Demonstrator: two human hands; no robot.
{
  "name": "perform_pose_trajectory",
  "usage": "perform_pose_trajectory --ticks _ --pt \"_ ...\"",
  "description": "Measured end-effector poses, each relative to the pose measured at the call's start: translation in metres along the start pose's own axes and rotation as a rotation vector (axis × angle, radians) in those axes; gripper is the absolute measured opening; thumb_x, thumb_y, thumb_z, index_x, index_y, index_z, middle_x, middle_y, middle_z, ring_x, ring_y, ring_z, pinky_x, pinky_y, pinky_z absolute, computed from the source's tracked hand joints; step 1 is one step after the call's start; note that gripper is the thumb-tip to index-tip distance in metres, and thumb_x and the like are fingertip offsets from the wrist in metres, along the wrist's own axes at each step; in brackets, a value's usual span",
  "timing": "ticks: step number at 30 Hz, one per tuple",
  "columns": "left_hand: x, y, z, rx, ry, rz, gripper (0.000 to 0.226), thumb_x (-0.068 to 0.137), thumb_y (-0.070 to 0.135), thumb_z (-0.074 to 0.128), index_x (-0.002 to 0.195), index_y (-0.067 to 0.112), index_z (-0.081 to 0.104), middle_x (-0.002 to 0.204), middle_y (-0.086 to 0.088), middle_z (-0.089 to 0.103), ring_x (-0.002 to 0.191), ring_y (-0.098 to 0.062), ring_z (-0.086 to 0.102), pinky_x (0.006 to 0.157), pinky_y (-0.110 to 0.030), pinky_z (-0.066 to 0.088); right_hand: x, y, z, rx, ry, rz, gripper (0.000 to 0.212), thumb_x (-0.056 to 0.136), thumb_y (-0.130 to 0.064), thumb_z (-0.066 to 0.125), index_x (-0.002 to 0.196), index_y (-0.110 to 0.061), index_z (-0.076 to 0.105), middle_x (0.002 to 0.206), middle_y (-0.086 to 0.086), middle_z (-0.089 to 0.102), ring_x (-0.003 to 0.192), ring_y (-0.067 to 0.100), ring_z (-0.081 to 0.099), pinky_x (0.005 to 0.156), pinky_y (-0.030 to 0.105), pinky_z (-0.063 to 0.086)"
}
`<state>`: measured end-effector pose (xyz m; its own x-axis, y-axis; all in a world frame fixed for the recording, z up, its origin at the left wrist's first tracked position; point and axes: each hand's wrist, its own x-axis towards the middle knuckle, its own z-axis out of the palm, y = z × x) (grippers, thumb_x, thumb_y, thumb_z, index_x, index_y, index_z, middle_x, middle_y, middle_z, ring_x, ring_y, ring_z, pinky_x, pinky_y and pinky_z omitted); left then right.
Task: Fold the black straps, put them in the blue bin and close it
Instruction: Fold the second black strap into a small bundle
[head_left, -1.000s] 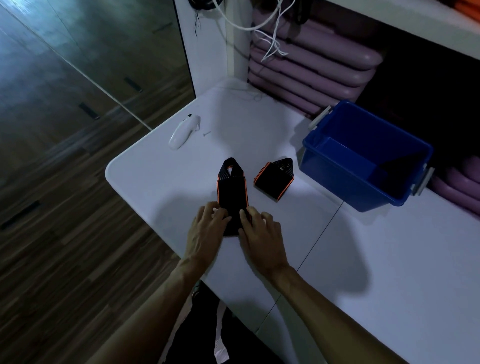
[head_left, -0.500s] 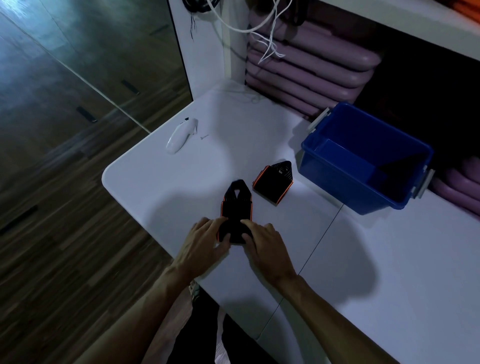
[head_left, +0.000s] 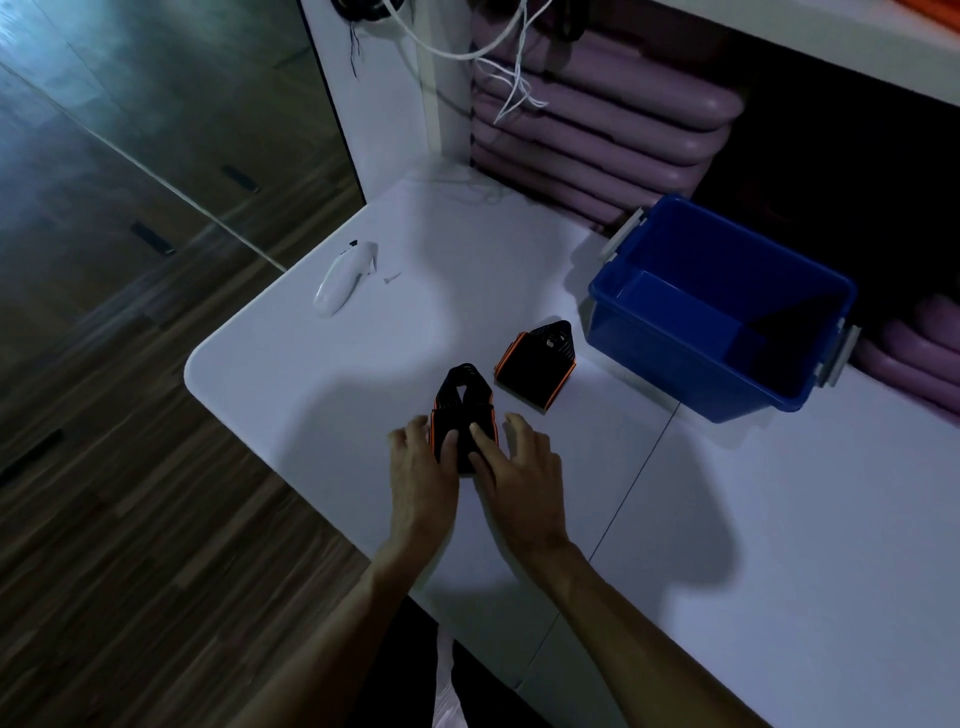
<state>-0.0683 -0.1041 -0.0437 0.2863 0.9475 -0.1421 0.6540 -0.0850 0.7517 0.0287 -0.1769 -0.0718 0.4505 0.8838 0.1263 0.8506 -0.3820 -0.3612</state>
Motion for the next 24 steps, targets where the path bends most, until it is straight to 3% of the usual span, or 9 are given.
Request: perform_pose_trajectory --ticks 6,10,12,14,17,19,21,22,24 --pt "-0.007 0.002 -0.004 0.015 -0.020 0.014 0.041 0.094 0.023 0.054 0.132 0.013 0.042 0.126 -0.011 0.042 0.111 -0.024 0.048 0.089 -0.031 0.043 -0.006 -0.011 0.005 0.051 -0.064 0.082 0.044 0.100 -0.039 0.040 0.141 -0.025 0.049 0.125 0.013 0.058 0.105 0.030 0.056 0.074 0.039 0.052" --pt "0.016 0.001 -0.004 -0.193 -0.097 -0.355 0.059 0.083 0.025 0.068 0.132 0.008 0.040 0.129 -0.013 0.047 0.110 -0.029 0.055 0.091 -0.040 0.051 -0.007 -0.020 -0.001 0.371 -0.119 0.216 0.050 0.102 -0.044 0.028 0.146 -0.025 0.042 0.119 0.011 0.054 0.106 0.026 0.046 0.083 0.041 0.052" --pt "0.031 -0.003 -0.004 -0.274 -0.152 -0.506 0.059 0.079 0.032 0.072 0.123 0.005 0.047 0.114 -0.012 0.055 0.098 -0.030 0.061 0.083 -0.038 0.055 -0.005 -0.022 -0.003 0.484 -0.147 0.275 0.047 0.104 -0.041 0.033 0.147 -0.026 0.041 0.118 0.009 0.049 0.107 0.023 0.043 0.089 0.036 0.047" --pt "0.043 -0.003 -0.009 -0.339 -0.244 -0.559 0.040 0.081 0.036 0.071 0.096 0.001 0.058 0.089 -0.016 0.057 0.073 -0.028 0.061 0.062 -0.026 0.051 -0.004 -0.021 -0.004 0.519 -0.134 0.292 0.044 0.104 -0.042 0.035 0.145 -0.029 0.044 0.114 0.007 0.051 0.104 0.022 0.047 0.089 0.032 0.046" --pt "0.052 -0.007 -0.017 -0.388 -0.364 -0.541 0.036 0.080 0.033 0.073 0.077 -0.001 0.063 0.076 -0.017 0.064 0.064 -0.025 0.060 0.055 -0.023 0.047 -0.005 -0.022 -0.004 0.623 -0.136 0.351 0.041 0.103 -0.040 0.040 0.141 -0.028 0.051 0.109 0.002 0.057 0.101 0.014 0.053 0.084 0.014 0.042" --pt "0.053 -0.005 -0.022 -0.449 -0.423 -0.484 0.031 0.081 0.022 0.073 0.094 -0.005 0.064 0.084 -0.017 0.067 0.068 -0.025 0.066 0.051 -0.023 0.054 -0.006 -0.026 -0.007 0.708 -0.091 0.423 0.034 0.101 -0.036 0.047 0.131 -0.027 0.059 0.110 -0.003 0.062 0.101 0.007 0.058 0.084 0.014 0.043" --pt "0.054 -0.003 -0.030 -0.462 -0.504 -0.373 0.038 0.081 0.015 0.073 0.112 0.000 0.058 0.097 -0.022 0.069 0.077 -0.028 0.070 0.064 -0.037 0.061 -0.006 -0.032 -0.014 0.823 -0.008 0.512 0.022 0.098 -0.031 0.055 0.118 -0.028 0.063 0.109 -0.007 0.067 0.100 0.006 0.063 0.081 0.021 0.049" --pt "0.054 0.001 -0.036 -0.455 -0.547 -0.287 0.039 0.081 0.013 0.073 0.115 0.004 0.056 0.098 -0.023 0.070 0.077 -0.028 0.071 0.069 -0.041 0.060 -0.004 -0.034 -0.018 0.877 0.021 0.561 0.018 0.097 -0.028 0.059 0.114 -0.028 0.063 0.108 -0.007 0.068 0.099 0.007 0.064 0.078 0.022 0.052" --pt "0.059 0.008 -0.045 -0.457 -0.621 -0.140 0.036 0.081 0.008 0.072 0.114 0.009 0.056 0.092 -0.022 0.071 0.072 -0.024 0.072 0.063 -0.036 0.059 0.002 -0.036 -0.030 0.999 0.041 0.683 0.024 0.094 -0.025 0.064 0.117 -0.025 0.059 0.112 -0.001 0.067 0.098 0.013 0.066 0.074 0.022 0.054"
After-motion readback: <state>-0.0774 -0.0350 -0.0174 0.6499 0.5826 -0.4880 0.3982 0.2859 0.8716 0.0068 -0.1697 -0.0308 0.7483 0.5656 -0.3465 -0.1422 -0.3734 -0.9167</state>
